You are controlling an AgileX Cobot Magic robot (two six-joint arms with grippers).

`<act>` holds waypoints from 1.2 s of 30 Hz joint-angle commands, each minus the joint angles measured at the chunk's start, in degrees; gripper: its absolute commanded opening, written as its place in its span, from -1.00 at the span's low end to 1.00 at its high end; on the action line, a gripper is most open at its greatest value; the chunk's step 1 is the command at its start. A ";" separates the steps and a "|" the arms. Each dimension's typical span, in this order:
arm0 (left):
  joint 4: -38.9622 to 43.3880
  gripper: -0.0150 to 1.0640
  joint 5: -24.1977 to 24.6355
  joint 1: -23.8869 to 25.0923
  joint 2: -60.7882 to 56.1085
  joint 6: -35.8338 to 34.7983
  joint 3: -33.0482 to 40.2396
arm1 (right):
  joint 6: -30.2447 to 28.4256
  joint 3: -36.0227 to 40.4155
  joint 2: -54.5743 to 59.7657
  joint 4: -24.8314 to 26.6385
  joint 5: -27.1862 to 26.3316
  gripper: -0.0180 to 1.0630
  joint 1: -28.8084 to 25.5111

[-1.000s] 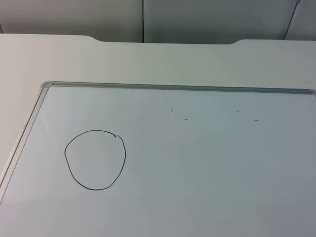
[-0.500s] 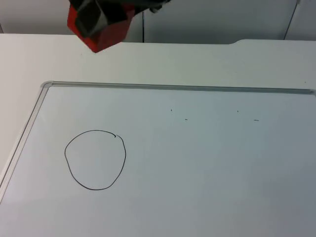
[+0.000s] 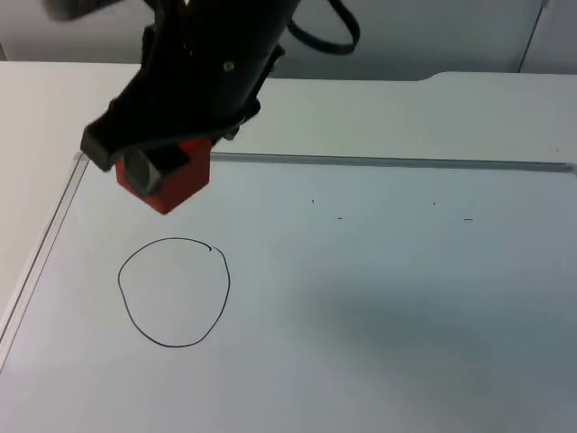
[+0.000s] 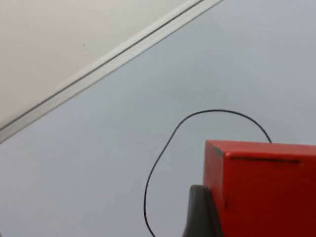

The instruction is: Pick up one cube with the left hand and another cube with the right hand. First place the cube in the right hand at the target position, then stack the cube in the left hand on top.

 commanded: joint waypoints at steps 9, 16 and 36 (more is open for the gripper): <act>-0.19 -0.98 -1.51 -0.36 -0.07 -0.43 0.22 | 0.25 -0.63 5.38 -1.18 -0.55 -0.97 0.34; -0.19 -0.98 -2.00 -0.36 -0.07 -0.43 0.22 | 0.25 -0.63 8.14 -1.28 -1.30 -0.97 0.34; -0.19 -0.98 -2.23 -0.36 -0.07 -0.32 0.22 | 0.04 -0.63 10.87 -1.16 -3.46 -0.97 0.34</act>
